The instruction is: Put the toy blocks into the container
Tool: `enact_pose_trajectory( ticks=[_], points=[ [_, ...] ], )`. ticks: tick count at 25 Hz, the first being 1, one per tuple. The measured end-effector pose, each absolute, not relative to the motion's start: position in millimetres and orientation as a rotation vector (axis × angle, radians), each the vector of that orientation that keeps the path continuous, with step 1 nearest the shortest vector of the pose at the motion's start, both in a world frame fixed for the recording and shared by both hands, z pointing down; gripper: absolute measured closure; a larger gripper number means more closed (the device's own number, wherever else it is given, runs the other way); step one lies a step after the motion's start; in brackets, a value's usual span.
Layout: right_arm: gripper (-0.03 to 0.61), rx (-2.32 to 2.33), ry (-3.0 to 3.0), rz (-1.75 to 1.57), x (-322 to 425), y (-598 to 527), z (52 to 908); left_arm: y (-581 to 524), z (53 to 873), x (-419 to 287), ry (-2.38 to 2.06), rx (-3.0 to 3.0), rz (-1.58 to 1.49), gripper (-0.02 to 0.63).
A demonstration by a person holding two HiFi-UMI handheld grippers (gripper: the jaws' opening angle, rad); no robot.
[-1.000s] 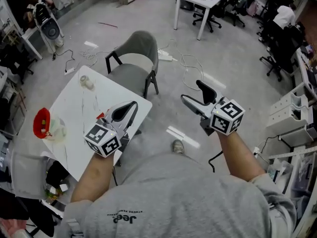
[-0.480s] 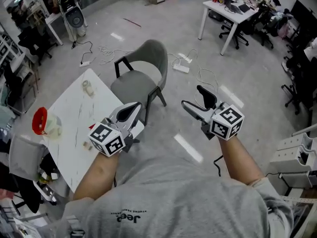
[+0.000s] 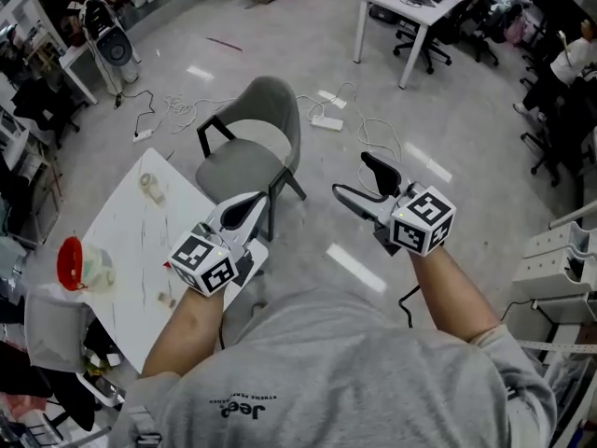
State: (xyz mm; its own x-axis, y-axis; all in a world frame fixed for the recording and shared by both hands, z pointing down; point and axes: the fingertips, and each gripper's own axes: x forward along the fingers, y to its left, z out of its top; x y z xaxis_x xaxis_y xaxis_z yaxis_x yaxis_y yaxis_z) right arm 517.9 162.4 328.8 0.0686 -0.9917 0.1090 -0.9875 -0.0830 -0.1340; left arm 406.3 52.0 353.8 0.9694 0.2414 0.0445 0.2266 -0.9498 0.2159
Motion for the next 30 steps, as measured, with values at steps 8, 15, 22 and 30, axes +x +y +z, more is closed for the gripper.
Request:
enact_pose_trajectory(
  ticks=[8, 15, 22, 30],
  points=[
    [0.219, -2.243, 2.224, -0.289, 488, 104, 327, -5, 349, 368, 0.228, 2.92, 0.058, 0.555],
    [0.219, -1.981, 2.549, -0.34, 413, -19, 349, -93, 371, 263, -0.181, 2.901, 0.07, 0.555],
    [0.219, -1.708, 2.887, -0.404, 301, -134, 417, -162, 417, 141, -0.541, 2.858, 0.128, 0.555],
    [0.221, -1.533, 3.19, -0.736, 188, -194, 563, -205, 473, 43, -0.754, 2.742, 0.153, 0.555]
  ],
)
